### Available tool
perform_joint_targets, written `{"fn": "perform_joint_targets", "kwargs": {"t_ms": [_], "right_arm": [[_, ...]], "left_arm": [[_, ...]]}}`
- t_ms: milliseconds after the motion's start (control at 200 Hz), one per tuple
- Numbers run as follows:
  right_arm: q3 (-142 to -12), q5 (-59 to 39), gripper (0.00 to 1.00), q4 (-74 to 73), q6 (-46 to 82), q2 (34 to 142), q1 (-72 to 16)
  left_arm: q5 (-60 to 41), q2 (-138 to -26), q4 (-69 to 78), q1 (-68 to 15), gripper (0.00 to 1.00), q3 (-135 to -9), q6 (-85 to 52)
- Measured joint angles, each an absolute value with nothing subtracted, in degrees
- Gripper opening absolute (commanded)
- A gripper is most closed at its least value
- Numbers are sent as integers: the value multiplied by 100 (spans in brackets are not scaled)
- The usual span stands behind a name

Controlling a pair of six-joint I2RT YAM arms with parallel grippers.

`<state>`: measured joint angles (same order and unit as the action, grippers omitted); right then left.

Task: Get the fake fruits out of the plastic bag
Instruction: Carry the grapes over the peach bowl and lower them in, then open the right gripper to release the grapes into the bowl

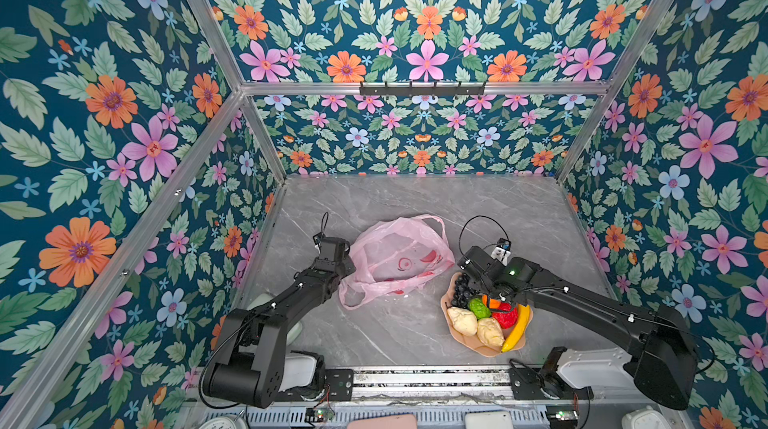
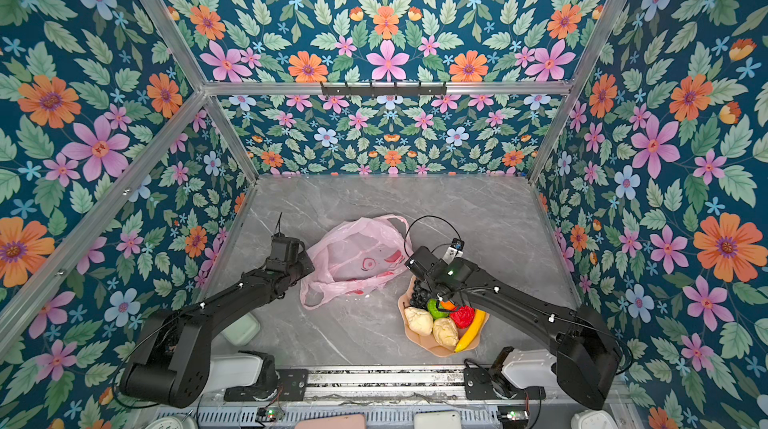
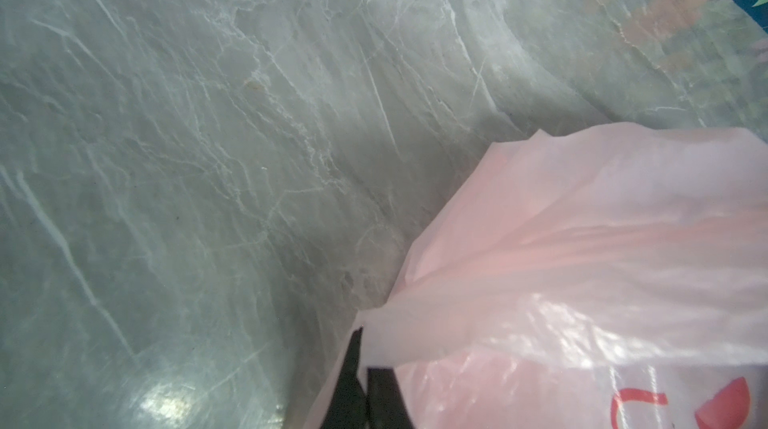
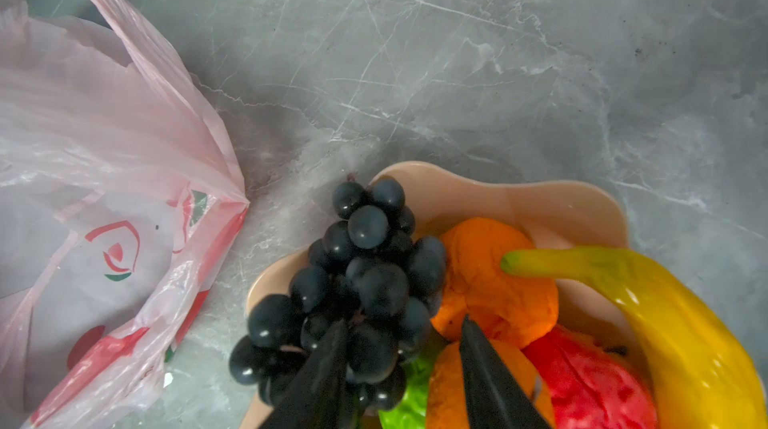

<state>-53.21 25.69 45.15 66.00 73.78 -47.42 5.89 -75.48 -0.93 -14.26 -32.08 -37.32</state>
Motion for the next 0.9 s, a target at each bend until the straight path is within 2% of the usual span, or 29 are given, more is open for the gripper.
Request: {"fn": "perform_joint_targets", "kwargs": {"t_ms": [190,305,465,560,620,735,900], "right_arm": [[-5310,2630,48,4523,6591,7317,-4742],[-5363,2637,52,4517,6506,7295,-4740],[-5470,2635,57,4462,5975,7008,-4622],[-5411,2366,58,4338,5452,6646,-4244],[-5352,2180,63,4311,5166,6420,-4014],[-5304,1933,80,4342,4709,5992,-3863],[-5159,1656,84,4609,4410,5349,-3505]], "left_arm": [[591,-7564,-93,-1426,0,-3253,-3732],[589,-7585,-97,-1426,0,-3288,-3732],[591,-7612,-141,-1426,0,-3524,-3726],[585,-7701,-154,-1433,0,-3791,-3710],[572,-7826,-154,-1450,0,-3994,-3712],[580,-8180,-172,-1577,0,-4449,-3706],[576,-8851,-183,-1763,0,-5277,-3719]]}}
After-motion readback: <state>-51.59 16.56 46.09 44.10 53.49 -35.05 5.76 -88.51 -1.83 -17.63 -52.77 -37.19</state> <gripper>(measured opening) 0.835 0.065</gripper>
